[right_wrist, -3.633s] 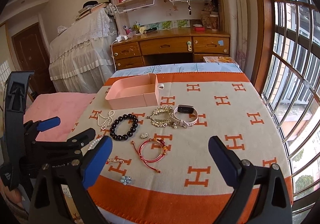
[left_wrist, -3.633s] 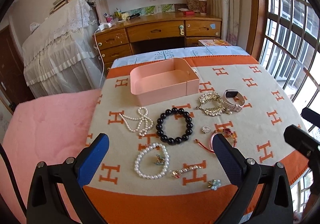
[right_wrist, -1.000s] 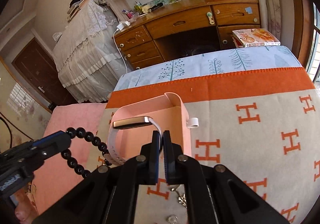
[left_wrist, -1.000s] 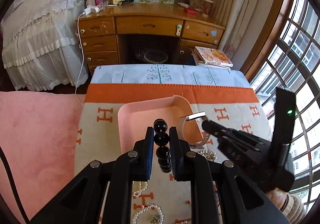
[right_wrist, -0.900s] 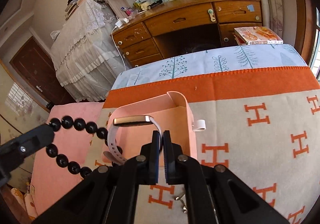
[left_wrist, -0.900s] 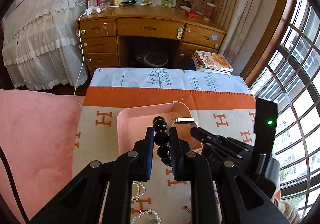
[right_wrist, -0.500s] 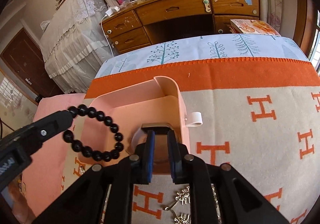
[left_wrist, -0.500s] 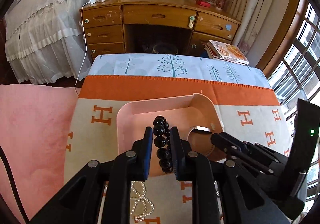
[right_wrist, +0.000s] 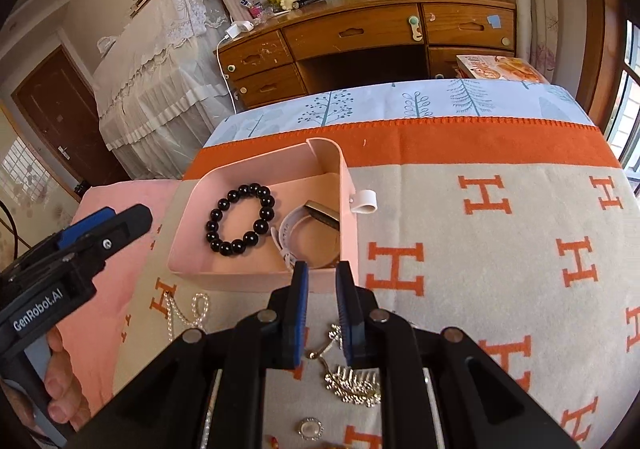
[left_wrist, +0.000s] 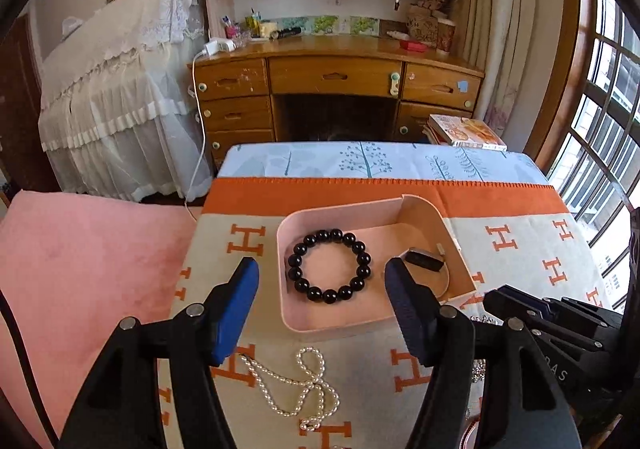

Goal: Organize jewelry
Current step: 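Withdraw both tools from the pink box back over the remaining jewelry, then grasp pearl bracelet with left tool while right tool grasps red string bracelet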

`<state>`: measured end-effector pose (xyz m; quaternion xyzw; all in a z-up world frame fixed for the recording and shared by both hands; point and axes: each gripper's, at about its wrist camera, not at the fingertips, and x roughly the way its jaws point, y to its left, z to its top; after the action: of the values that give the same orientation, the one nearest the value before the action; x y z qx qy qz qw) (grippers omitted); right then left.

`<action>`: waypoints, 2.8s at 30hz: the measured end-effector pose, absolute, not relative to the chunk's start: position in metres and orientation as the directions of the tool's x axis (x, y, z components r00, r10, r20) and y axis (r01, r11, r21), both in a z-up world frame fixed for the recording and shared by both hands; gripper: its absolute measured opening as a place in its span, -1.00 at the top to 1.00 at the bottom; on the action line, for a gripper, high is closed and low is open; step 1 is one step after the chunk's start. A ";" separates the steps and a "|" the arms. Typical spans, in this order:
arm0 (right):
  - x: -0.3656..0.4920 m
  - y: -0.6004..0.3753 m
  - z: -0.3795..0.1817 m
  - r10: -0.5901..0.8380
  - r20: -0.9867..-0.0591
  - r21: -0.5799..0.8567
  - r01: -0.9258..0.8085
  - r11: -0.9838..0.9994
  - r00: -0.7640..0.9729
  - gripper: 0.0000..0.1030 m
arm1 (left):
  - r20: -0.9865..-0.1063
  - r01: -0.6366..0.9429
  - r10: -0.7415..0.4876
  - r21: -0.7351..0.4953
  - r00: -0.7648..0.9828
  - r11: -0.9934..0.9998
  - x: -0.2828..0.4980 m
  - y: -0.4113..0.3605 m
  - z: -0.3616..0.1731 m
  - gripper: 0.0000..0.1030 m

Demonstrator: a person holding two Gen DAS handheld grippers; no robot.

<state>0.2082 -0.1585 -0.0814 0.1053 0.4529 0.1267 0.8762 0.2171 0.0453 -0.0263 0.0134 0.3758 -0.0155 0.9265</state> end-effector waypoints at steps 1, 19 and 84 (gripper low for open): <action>0.203 -0.161 -0.078 0.310 -0.757 0.294 -0.125 0.948 0.574 0.73 | -0.670 0.035 -0.010 0.023 0.742 0.999 0.210 0.046 -0.021 -0.24; 0.080 -0.176 0.024 0.265 -0.660 0.232 -0.145 0.962 0.703 0.11 | -0.463 0.126 -0.095 0.037 0.881 0.991 0.066 0.060 0.078 -0.65; 0.083 -0.141 -0.132 0.097 -0.861 -0.016 -0.217 0.976 0.499 0.78 | -0.833 0.063 -0.164 -0.154 0.528 0.986 0.080 0.094 -0.140 -0.47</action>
<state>0.0830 -0.1407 -0.1324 -0.0613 0.4921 0.0909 0.8636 0.0805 0.0942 -0.1401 -0.0521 0.4814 -0.0651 0.8725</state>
